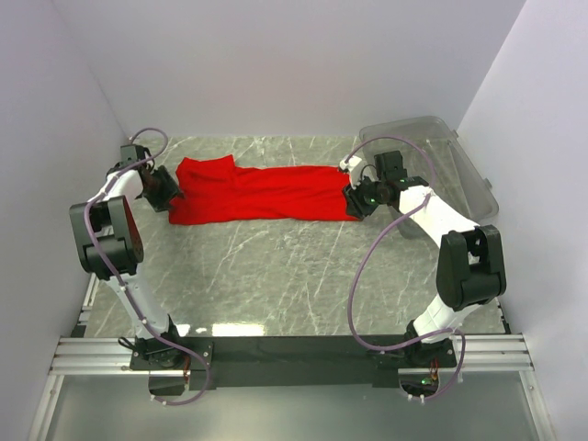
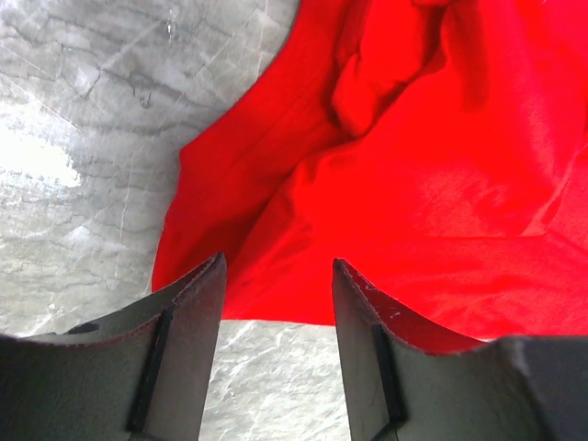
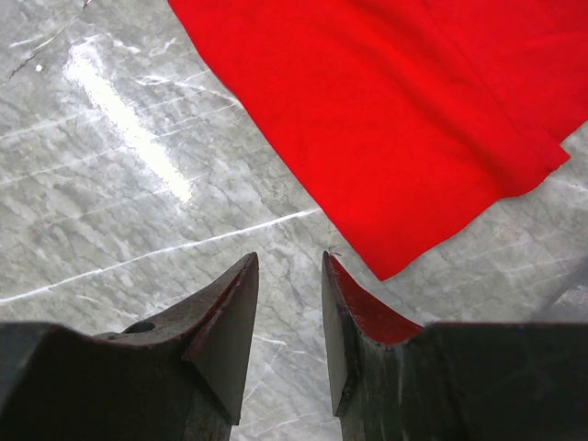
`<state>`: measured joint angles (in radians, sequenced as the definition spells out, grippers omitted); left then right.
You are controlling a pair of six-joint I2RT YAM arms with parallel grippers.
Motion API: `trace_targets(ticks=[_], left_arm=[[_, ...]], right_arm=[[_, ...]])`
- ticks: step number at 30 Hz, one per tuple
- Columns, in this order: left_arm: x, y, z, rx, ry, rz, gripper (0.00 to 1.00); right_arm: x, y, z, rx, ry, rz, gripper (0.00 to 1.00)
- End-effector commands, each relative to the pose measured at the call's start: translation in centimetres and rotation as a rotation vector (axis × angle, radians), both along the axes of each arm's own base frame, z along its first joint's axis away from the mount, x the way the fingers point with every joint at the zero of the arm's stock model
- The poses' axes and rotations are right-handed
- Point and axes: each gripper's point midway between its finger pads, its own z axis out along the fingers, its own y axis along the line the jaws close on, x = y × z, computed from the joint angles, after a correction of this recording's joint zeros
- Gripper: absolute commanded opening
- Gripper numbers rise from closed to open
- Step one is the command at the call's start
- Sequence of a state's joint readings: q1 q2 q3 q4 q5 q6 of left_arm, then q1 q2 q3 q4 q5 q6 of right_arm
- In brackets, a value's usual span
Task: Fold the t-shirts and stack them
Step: Fold the tshirt
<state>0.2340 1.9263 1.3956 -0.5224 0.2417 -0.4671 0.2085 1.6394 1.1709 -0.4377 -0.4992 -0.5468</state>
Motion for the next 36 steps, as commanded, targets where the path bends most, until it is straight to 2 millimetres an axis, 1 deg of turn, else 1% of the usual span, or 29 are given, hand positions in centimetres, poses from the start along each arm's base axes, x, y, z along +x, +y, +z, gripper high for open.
trace_targets(ticks=[1, 4, 9, 13, 15, 19, 24, 27, 28, 29, 31, 33, 34, 35, 36], left_arm=[[-0.1, -0.3, 0.4, 0.010, -0.007, -0.046, 0.55], [-0.3, -0.5, 0.1, 0.007, 0.004, -0.056, 0.54], [-0.3, -0.8, -0.6, -0.009, 0.026, -0.065, 0.50], [-0.7, -0.6, -1.5, 0.007, 0.062, -0.065, 0.49], [-0.8, -0.2, -1.6, 0.029, 0.069, -0.057, 0.48], [-0.2, 0.4, 0.6, 0.070, 0.002, -0.037, 0.50], [-0.2, 1.4, 1.7, 0.122, -0.007, -0.010, 0.50], [-0.4, 1.6, 3.6, 0.131, -0.055, 0.001, 0.50], [-0.6, 1.4, 4.5, 0.125, -0.078, -0.005, 0.50], [-0.8, 1.4, 5.0, 0.118, -0.087, -0.001, 0.50], [-1.3, 0.5, 5.9, 0.082, -0.115, -0.021, 0.50], [-2.3, 0.0, 5.6, 0.056, -0.112, -0.029, 0.50], [-2.4, -0.3, 5.4, 0.047, -0.114, -0.033, 0.50], [-2.6, -0.6, 5.2, 0.031, -0.108, -0.038, 0.50], [-2.9, -0.7, 4.6, 0.025, -0.096, -0.040, 0.50]], right_arm=[[0.7, 0.0, 1.5, 0.021, -0.040, -0.006, 0.41], [0.7, 0.1, 1.4, 0.024, -0.034, -0.004, 0.41], [0.8, 0.2, 1.5, 0.026, -0.035, -0.004, 0.41], [0.7, 0.1, 1.5, 0.023, -0.039, -0.005, 0.41], [0.6, 0.0, 1.4, 0.021, -0.038, -0.007, 0.41], [0.5, 0.0, 1.3, 0.022, -0.037, -0.006, 0.41], [0.5, -0.2, 1.0, 0.003, -0.038, 0.007, 0.41], [0.3, -0.5, 0.5, -0.027, -0.036, 0.036, 0.41], [0.2, -0.6, 0.3, -0.036, -0.034, 0.039, 0.41], [0.1, -0.7, 0.2, -0.047, -0.026, 0.051, 0.41], [0.2, -0.9, -0.2, -0.060, -0.013, 0.040, 0.41], [0.8, -1.3, -0.6, -0.069, -0.006, -0.010, 0.41], [1.3, -1.5, -0.5, -0.074, -0.010, -0.042, 0.41], [2.3, -2.1, -0.5, -0.085, -0.015, -0.119, 0.41], [2.7, -2.2, -0.7, -0.089, -0.015, -0.136, 0.41]])
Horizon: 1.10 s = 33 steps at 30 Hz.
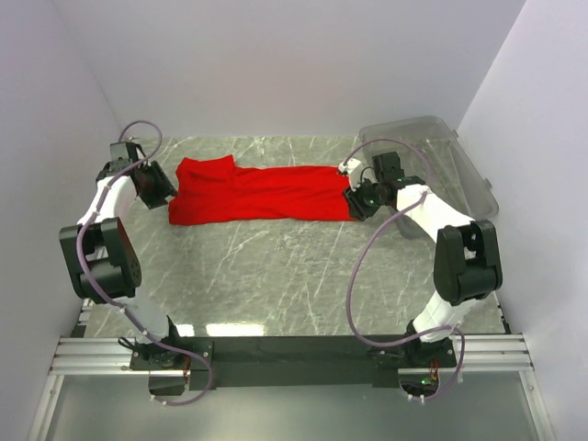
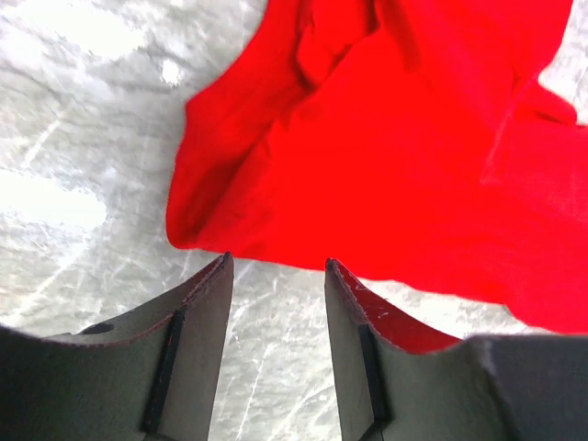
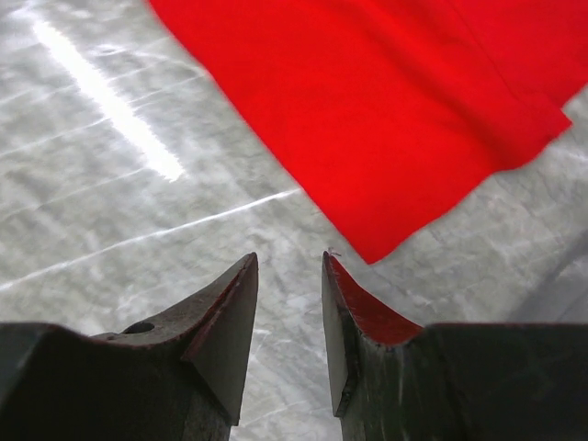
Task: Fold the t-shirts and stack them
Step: Fold the tshirt
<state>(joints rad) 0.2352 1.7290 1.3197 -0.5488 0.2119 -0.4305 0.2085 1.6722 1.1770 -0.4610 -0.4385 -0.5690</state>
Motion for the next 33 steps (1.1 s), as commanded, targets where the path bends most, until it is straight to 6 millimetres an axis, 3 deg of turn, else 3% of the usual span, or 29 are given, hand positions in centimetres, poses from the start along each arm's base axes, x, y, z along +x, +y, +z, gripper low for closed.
trace_targets(ticks=[1, 4, 6, 7, 10, 12, 18, 27, 33], left_arm=[[-0.7, -0.9, -0.6, -0.044, -0.001, -0.034, 0.50], [-0.5, -0.9, -1.4, -0.056, 0.009, -0.037, 0.50], [-0.2, -0.7, -2.1, -0.060, 0.032, -0.035, 0.50], [-0.3, -0.7, -2.4, -0.060, 0.045, -0.035, 0.50], [-0.7, -0.6, -3.0, -0.056, 0.069, -0.037, 0.49], [-1.1, -0.6, -3.5, -0.054, 0.086, -0.034, 0.50], [-0.9, -0.3, -4.6, -0.055, 0.100, -0.035, 0.49], [0.6, 0.4, -5.7, -0.034, 0.126, -0.063, 0.48], [0.5, -0.1, -6.6, -0.053, 0.136, -0.097, 0.41]], right_arm=[[3.0, -1.1, 1.1, -0.022, -0.060, -0.127, 0.41], [5.0, -0.8, 2.5, -0.017, -0.132, -0.139, 0.41], [5.7, -1.1, 1.1, -0.059, -0.092, -0.150, 0.41], [6.9, -0.9, 2.1, -0.058, -0.099, -0.157, 0.41], [5.7, -1.0, 0.3, -0.068, -0.001, -0.160, 0.39], [5.1, -0.9, 0.6, -0.056, -0.023, -0.150, 0.39], [3.4, -1.5, -1.7, -0.063, 0.025, -0.196, 0.38], [4.6, -2.2, -1.5, -0.051, 0.017, -0.339, 0.38], [5.4, -2.8, -1.6, -0.035, 0.025, -0.480, 0.37]])
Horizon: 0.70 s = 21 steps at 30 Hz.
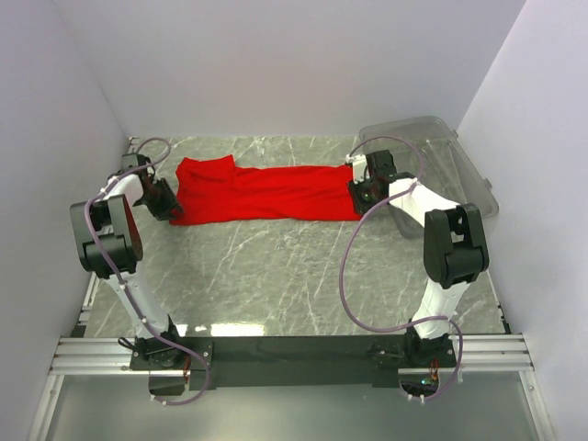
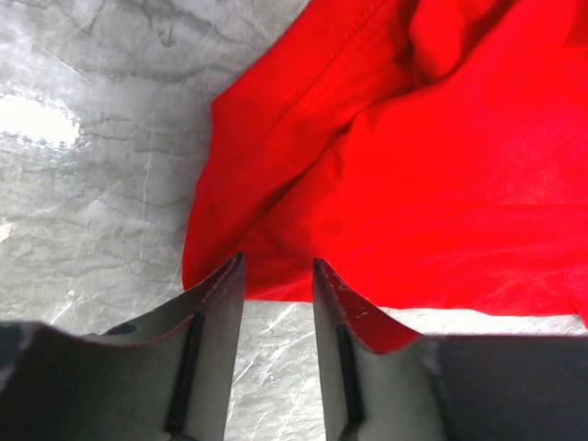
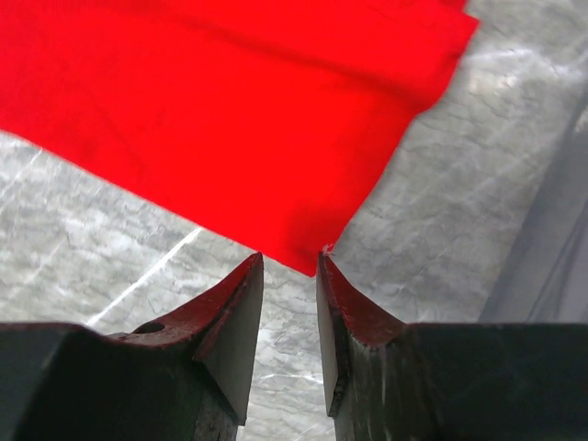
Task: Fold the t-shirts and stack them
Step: Fold the tshirt
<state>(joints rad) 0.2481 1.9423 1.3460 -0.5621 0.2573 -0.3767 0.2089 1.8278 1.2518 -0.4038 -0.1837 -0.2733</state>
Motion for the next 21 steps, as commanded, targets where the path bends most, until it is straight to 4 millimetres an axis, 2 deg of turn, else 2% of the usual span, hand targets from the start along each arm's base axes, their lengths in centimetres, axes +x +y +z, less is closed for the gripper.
trace_targets(ticks=[1, 5, 11, 18, 21], left_arm=[[0.8, 0.0, 0.8, 0.000, -0.040, -0.046, 0.40], [0.6, -0.1, 0.5, -0.004, -0.038, -0.057, 0.28], [0.8, -0.3, 0.3, -0.016, -0.040, -0.057, 0.16], [0.8, -0.2, 0.6, -0.013, -0.047, -0.064, 0.11], [0.8, 0.0, 0.6, -0.016, -0.048, -0.062, 0.10]], right_arm=[[2.0, 0.0, 2.1, 0.032, -0.078, -0.113, 0.37], [1.9, 0.1, 1.0, 0.035, -0.053, -0.130, 0.37], [2.1, -0.1, -1.3, 0.010, 0.007, -0.154, 0.37], [2.8, -0.1, -1.7, -0.004, 0.024, -0.169, 0.31], [2.5, -0.1, -2.3, -0.023, 0.059, -0.169, 0.26]])
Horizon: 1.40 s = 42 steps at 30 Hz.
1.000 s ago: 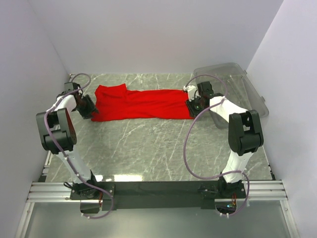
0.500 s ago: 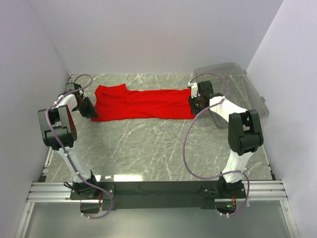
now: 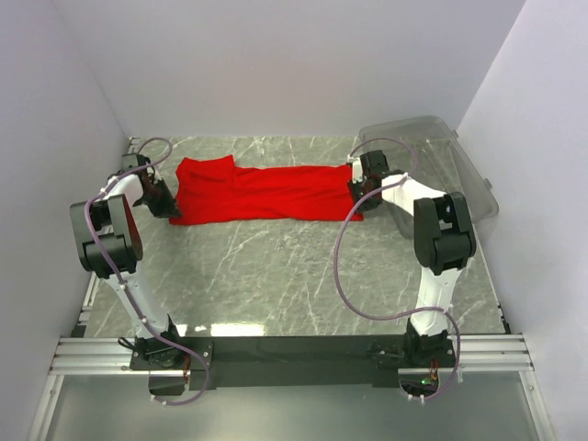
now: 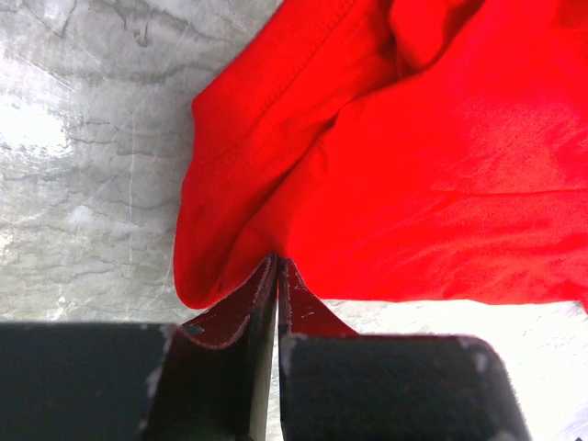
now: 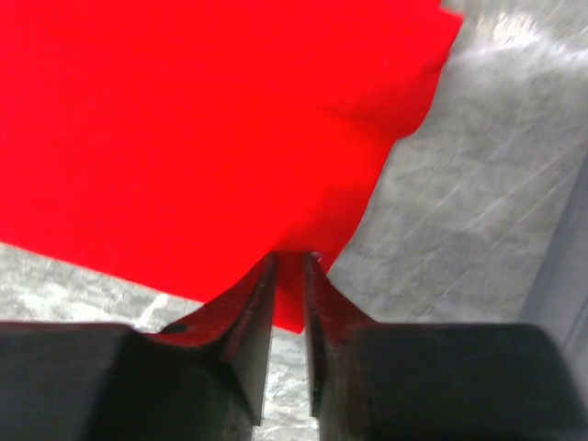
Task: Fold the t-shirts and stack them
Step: Fold the tshirt
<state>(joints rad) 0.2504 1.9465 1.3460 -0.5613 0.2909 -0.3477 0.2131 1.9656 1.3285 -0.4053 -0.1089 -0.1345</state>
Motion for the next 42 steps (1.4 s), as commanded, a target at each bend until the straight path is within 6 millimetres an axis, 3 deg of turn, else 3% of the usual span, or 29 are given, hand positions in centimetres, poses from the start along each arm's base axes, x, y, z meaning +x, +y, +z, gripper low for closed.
trace_targets(ticks=[1, 3, 4, 6, 10, 14, 15, 16, 20, 22, 30, 39, 42], left_arm=[[0.8, 0.4, 0.7, 0.002, -0.041, -0.022, 0.10], [0.7, 0.5, 0.7, -0.001, -0.040, -0.023, 0.08], [0.7, 0.5, 0.7, -0.002, -0.042, -0.022, 0.08], [0.7, 0.5, 0.8, -0.004, -0.046, -0.022, 0.06], [0.4, 0.8, 0.9, -0.006, -0.046, -0.017, 0.04], [0.3, 1.2, 1.2, -0.002, -0.055, -0.011, 0.02], [0.3, 1.3, 1.4, 0.000, -0.061, -0.011, 0.02], [0.3, 1.5, 1.4, 0.002, -0.060, -0.009, 0.01], [0.2, 1.5, 1.2, -0.005, -0.056, -0.011, 0.01], [0.2, 1.4, 1.2, -0.009, -0.059, -0.012, 0.01], [0.6, 1.1, 1.6, -0.028, -0.078, -0.020, 0.01], [0.6, 0.9, 1.0, -0.042, -0.066, -0.024, 0.01], [0.6, 0.9, 0.8, -0.043, -0.061, -0.026, 0.01]], right_arm=[[0.9, 0.2, 0.7, -0.022, -0.007, -0.012, 0.24], [0.7, 0.1, 0.5, -0.026, 0.008, -0.010, 0.18], [0.6, 0.1, 0.3, -0.028, 0.015, -0.010, 0.09], [0.3, 0.1, 0.0, -0.028, 0.028, -0.008, 0.01], [0.1, 0.3, 0.4, -0.012, 0.010, -0.007, 0.00], [0.4, 0.2, 2.7, 0.001, -0.053, -0.007, 0.00], [0.4, 0.1, 3.1, 0.001, -0.063, -0.006, 0.03], [0.4, 0.1, 3.6, 0.000, -0.075, -0.003, 0.15], [0.2, -0.1, 3.7, -0.012, -0.074, -0.014, 0.39], [0.2, -0.3, 3.1, -0.018, -0.061, -0.027, 0.44], [0.1, -0.4, 1.2, -0.028, 0.005, -0.060, 0.45], [-1.0, -0.1, -0.2, -0.023, 0.086, -0.048, 0.22], [-1.3, -0.1, -0.2, -0.015, 0.080, -0.050, 0.00]])
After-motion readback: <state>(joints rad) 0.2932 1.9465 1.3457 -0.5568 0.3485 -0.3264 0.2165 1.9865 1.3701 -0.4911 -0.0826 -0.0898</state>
